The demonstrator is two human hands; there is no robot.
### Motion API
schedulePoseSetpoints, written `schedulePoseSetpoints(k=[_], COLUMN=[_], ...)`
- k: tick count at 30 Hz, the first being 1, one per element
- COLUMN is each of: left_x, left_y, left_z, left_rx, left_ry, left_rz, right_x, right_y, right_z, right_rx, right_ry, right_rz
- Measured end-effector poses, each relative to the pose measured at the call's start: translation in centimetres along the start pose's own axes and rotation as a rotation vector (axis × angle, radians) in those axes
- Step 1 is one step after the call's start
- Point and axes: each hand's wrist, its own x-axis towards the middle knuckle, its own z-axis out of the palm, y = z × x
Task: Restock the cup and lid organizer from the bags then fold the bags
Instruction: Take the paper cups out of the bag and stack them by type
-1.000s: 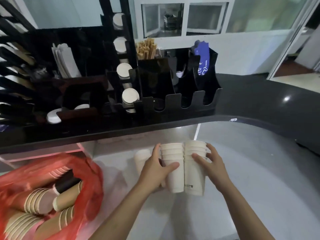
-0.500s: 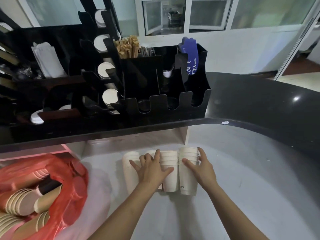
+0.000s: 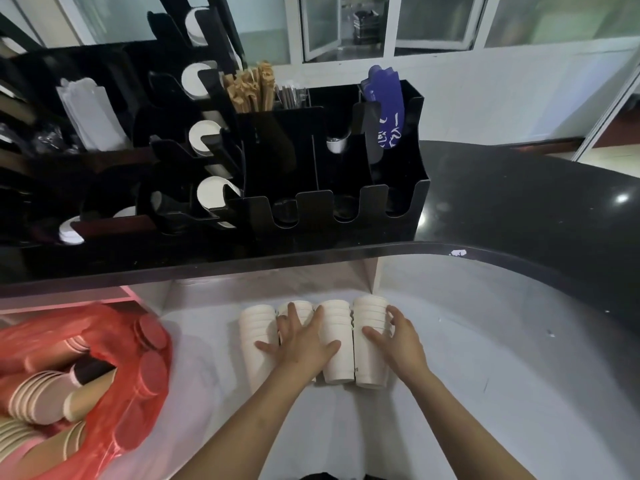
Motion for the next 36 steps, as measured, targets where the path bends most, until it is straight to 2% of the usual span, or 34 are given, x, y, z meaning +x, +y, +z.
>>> schedulePoseSetpoints(k=[8,13,20,23,29,36], left_x=[0.0,-0.3,-2.1,-3.3,-5.8,-8.2], left_y=[-0.4,-1.3,-3.4,-4.9,-10.2,-21.8], left_z=[-0.4,-0.6,-2.6,-4.2,-7.8,-11.5], left_rx=[-0.042,-0.099,-0.391,-0.511,-0.597,-0.678], left_ry=[-0.027,-0.018,0.093,0.148,0.284,0.450], left_rz=[0.032,0.078,0.224,0.258,0.284,0.278], right_x=[-0.5,-1.1,-4.0,-5.2,-8.3,-14.1], right_y=[-0.8,-1.6,-4.7,-7.0,-12.4,-19.4], right_z=[0.0,0.2,1.6,2.6,6.6,16.8], right_rx=[-0.139,-0.089,0.005,0.163,0.294,0.271], right_ry=[0.027,0.074,0.220,0.227,0.176,0.026], right_rz=[0.020,-0.050,-0.265,-0.250,-0.320,-0.480])
